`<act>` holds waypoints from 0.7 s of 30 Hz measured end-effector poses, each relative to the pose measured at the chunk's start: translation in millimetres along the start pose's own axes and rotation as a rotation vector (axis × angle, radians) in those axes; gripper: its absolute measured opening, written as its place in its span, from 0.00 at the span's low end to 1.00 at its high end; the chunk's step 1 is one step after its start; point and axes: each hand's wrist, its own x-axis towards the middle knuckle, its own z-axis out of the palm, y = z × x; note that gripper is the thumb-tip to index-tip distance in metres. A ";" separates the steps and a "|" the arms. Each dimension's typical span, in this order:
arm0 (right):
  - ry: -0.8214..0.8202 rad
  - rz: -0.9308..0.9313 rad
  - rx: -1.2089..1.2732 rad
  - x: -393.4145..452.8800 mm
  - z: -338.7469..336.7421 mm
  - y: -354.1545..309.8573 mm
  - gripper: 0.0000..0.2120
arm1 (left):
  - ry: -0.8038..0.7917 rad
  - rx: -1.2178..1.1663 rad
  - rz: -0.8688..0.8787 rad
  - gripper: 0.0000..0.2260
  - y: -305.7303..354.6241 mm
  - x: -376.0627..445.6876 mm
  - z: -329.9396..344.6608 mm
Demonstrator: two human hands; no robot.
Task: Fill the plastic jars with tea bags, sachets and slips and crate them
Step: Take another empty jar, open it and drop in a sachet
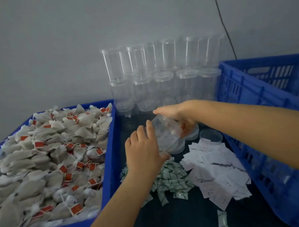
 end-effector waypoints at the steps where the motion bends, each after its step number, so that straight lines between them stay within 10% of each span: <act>1: -0.009 0.009 0.023 1.1 8.0 5.2 0.34 | -0.010 0.014 0.004 0.48 -1.5 -5.2 3.2; 11: -0.134 -0.549 -0.216 -10.1 54.1 46.2 0.22 | -0.307 -1.087 -0.319 0.40 -17.0 -63.9 27.7; 21: -0.641 -0.719 0.477 -15.6 46.1 78.3 0.38 | -0.864 -2.175 -0.266 0.40 -23.5 -87.0 20.5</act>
